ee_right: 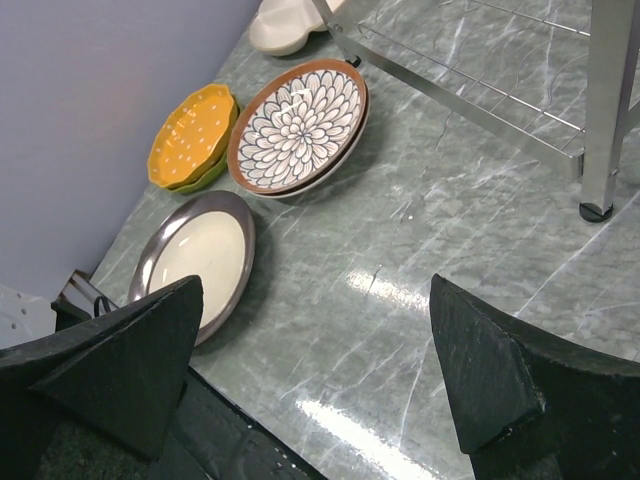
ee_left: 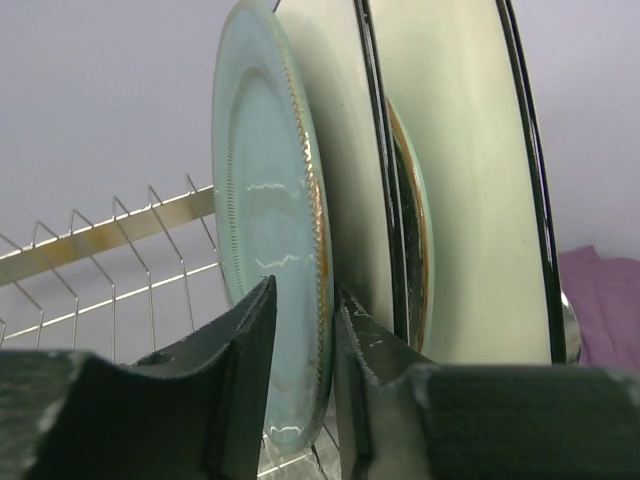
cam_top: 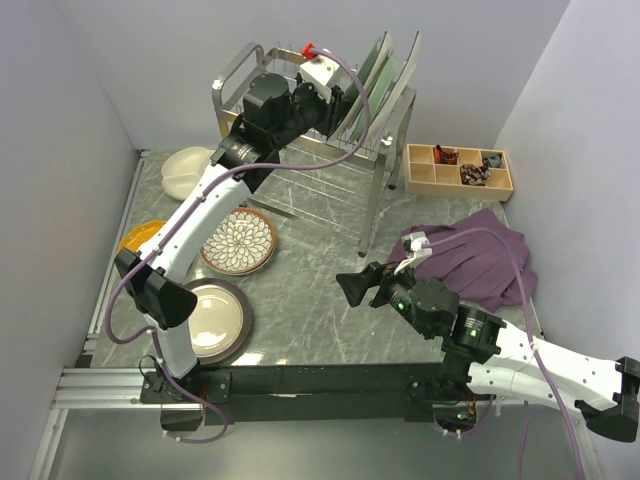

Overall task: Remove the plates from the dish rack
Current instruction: Unload the plate from the dish rack.

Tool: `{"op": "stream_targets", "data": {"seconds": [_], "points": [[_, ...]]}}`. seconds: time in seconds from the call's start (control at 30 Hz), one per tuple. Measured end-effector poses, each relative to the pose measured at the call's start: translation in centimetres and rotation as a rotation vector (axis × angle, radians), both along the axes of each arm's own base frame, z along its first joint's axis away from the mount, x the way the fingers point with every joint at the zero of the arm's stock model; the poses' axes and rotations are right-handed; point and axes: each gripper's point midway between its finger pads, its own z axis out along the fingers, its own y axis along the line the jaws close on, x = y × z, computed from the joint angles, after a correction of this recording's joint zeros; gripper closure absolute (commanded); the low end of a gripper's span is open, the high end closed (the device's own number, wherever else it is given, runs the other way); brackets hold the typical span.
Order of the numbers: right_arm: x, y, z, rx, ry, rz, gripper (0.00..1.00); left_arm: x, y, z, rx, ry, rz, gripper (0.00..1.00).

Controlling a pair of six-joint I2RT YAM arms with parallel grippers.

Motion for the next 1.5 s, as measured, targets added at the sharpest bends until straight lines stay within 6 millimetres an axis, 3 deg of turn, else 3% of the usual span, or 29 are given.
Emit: {"op": "stream_targets", "data": {"seconds": [0.4, 0.7, 0.93, 1.5], "points": [[0.1, 0.0, -0.2, -0.008, 0.0, -0.002, 0.0, 0.7, -1.1, 0.0, 0.019, -0.039, -0.031, 0.65], [0.1, 0.0, -0.2, -0.011, -0.002, -0.002, 0.0, 0.7, -1.4, 0.1, 0.024, -0.06, -0.049, 0.77], [0.1, 0.0, -0.2, -0.012, -0.002, -0.001, 0.0, 0.6, -1.7, 0.0, 0.021, -0.067, -0.053, 0.99], [0.1, 0.0, -0.3, -0.015, 0.0, -0.003, 0.0, 0.3, -1.3, 0.2, 0.002, -0.08, -0.042, 0.99]]}}
